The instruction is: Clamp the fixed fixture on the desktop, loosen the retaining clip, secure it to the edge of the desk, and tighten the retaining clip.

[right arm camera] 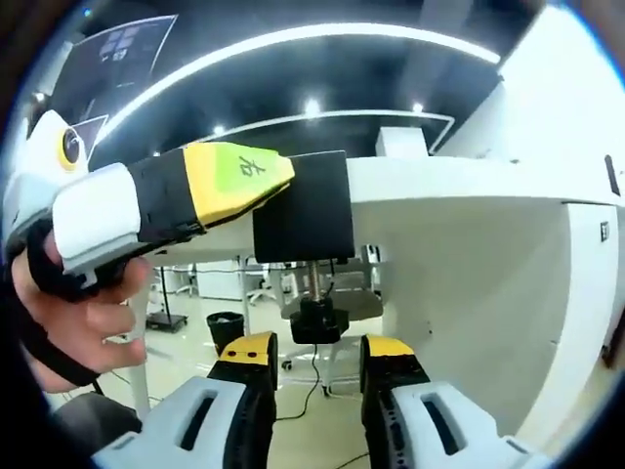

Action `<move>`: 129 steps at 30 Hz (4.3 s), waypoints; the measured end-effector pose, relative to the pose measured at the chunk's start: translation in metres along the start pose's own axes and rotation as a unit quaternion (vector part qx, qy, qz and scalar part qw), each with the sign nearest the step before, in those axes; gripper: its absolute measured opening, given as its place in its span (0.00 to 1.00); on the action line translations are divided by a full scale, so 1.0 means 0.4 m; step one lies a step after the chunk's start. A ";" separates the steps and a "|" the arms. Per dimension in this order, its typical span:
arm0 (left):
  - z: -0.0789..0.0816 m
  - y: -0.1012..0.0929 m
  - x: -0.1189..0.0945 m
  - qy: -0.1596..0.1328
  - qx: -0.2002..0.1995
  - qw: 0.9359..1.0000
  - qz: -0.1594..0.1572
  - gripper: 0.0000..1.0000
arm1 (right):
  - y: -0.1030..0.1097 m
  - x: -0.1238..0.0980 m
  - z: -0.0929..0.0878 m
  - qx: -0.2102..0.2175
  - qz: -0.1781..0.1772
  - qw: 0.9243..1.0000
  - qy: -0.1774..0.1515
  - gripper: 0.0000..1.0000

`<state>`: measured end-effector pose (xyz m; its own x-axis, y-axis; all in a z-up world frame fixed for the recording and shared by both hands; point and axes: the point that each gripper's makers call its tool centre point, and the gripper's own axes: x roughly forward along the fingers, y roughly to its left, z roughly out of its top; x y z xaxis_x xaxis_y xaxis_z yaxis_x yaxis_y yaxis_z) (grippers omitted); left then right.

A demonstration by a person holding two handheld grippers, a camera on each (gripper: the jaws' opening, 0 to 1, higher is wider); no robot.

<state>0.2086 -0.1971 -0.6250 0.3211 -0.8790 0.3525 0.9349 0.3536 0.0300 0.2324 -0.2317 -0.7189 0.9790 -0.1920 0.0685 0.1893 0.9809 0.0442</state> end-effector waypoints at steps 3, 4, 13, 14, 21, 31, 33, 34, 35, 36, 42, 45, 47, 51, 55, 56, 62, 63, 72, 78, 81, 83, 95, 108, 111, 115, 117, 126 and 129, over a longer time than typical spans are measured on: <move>0.000 0.000 -0.001 -0.001 0.001 1.000 0.000 0.03 | -0.005 0.004 0.011 0.010 -0.002 1.000 -0.002 0.29; 0.000 0.000 -0.001 -0.001 0.001 1.000 0.000 0.03 | -0.004 0.009 0.018 0.011 -0.001 1.000 -0.004 0.29; -0.005 -0.002 0.000 0.001 -0.001 1.000 0.001 0.03 | 0.007 0.044 0.008 -0.004 0.018 1.000 0.008 0.25; -0.005 -0.001 0.000 0.001 -0.001 1.000 0.001 0.03 | 0.007 0.042 0.009 -0.003 0.025 1.000 0.005 0.25; -0.009 0.001 -0.007 0.003 -0.002 1.000 0.003 0.03 | 0.028 0.047 0.013 0.022 0.114 0.993 -0.012 0.24; -0.013 -0.005 -0.003 0.005 -0.006 1.000 0.000 0.03 | 0.063 0.076 0.010 0.053 0.371 0.927 -0.002 0.25; -0.014 -0.007 0.000 0.007 -0.004 1.000 -0.002 0.03 | 0.061 0.092 0.003 0.065 0.413 0.908 0.012 0.25; -0.014 -0.009 0.002 0.007 -0.004 1.000 -0.003 0.03 | 0.063 0.095 0.001 0.067 0.429 0.900 0.018 0.25; -0.015 -0.009 0.002 0.007 -0.004 1.000 -0.004 0.03 | 0.061 0.105 -0.001 0.065 0.441 0.895 0.021 0.25; -0.015 -0.010 0.002 0.007 -0.003 1.000 -0.004 0.03 | 0.061 0.110 -0.003 0.065 0.453 0.889 0.024 0.25; -0.014 -0.011 0.001 0.006 -0.005 1.000 -0.006 0.03 | 0.057 0.127 -0.007 0.068 0.469 0.880 0.022 0.25; -0.014 -0.011 0.001 0.006 -0.005 1.000 -0.007 0.03 | 0.053 0.127 -0.006 0.066 0.461 0.885 0.014 0.25; -0.015 -0.008 0.002 0.006 -0.005 1.000 -0.007 0.03 | 0.045 0.124 -0.008 0.067 0.441 0.895 0.012 0.26; -0.014 -0.006 0.004 0.005 -0.004 1.000 -0.006 0.03 | -0.001 0.126 -0.016 0.076 0.341 0.937 -0.003 0.46; -0.014 -0.006 0.005 0.005 -0.004 1.000 -0.005 0.03 | -0.014 0.069 -0.028 0.038 0.237 0.970 -0.022 0.46; -0.014 -0.007 0.006 0.005 -0.003 1.000 -0.004 0.03 | -0.013 0.052 -0.037 0.018 0.210 0.977 -0.018 0.46; -0.003 -0.006 0.010 0.002 0.001 1.000 0.001 0.03 | -0.008 -0.037 -0.045 0.000 0.078 0.997 -0.019 0.45; -0.003 -0.006 0.009 0.002 0.002 1.000 0.002 0.03 | -0.010 -0.039 -0.042 0.005 0.069 0.997 -0.020 0.45; 0.002 -0.001 0.007 -0.001 0.001 1.000 0.000 0.03 | -0.026 0.018 -0.045 -0.004 0.045 0.999 -0.002 0.45; 0.002 0.000 0.009 0.000 0.002 1.000 0.000 0.03 | -0.005 0.041 -0.045 0.004 0.055 0.998 0.004 0.37; 0.002 0.000 0.009 -0.001 0.001 1.000 0.000 0.03 | -0.003 0.053 -0.040 -0.010 0.050 0.999 0.005 0.37; 0.002 0.000 0.009 -0.001 0.001 1.000 0.000 0.03 | -0.007 0.074 -0.038 -0.008 0.048 0.999 0.006 0.36; 0.002 -0.001 0.008 -0.001 0.001 1.000 -0.002 0.03 | -0.025 0.095 -0.039 -0.003 0.048 0.999 0.013 0.13; 0.001 0.000 0.006 0.001 0.003 1.000 -0.003 0.03 | 0.000 0.101 -0.038 -0.012 0.062 0.998 0.012 0.06; 0.001 0.000 0.006 0.001 0.003 1.000 -0.005 0.03 | 0.000 0.102 -0.038 -0.011 0.066 0.998 0.010 0.06; 0.001 -0.001 0.006 -0.001 0.001 1.000 -0.006 0.03 | -0.009 0.098 -0.050 -0.015 0.070 0.997 0.020 0.10; 0.001 -0.002 0.007 -0.001 0.001 1.000 -0.006 0.03 | -0.017 0.098 -0.055 -0.015 0.069 0.997 0.021 0.16; -0.001 0.000 0.009 -0.001 0.000 1.000 -0.004 0.03 | -0.020 0.096 -0.049 0.000 0.079 0.997 0.012 0.30; -0.002 -0.001 0.008 0.000 0.002 1.000 -0.005 0.03 | 0.001 0.090 -0.045 -0.009 0.089 0.996 0.009 0.30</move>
<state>0.2094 -0.2002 -0.6245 0.3120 -0.8821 0.3531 0.9374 0.3463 0.0370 0.2689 -0.2377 -0.7342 0.9983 -0.0155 0.0553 0.0147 0.9998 0.0153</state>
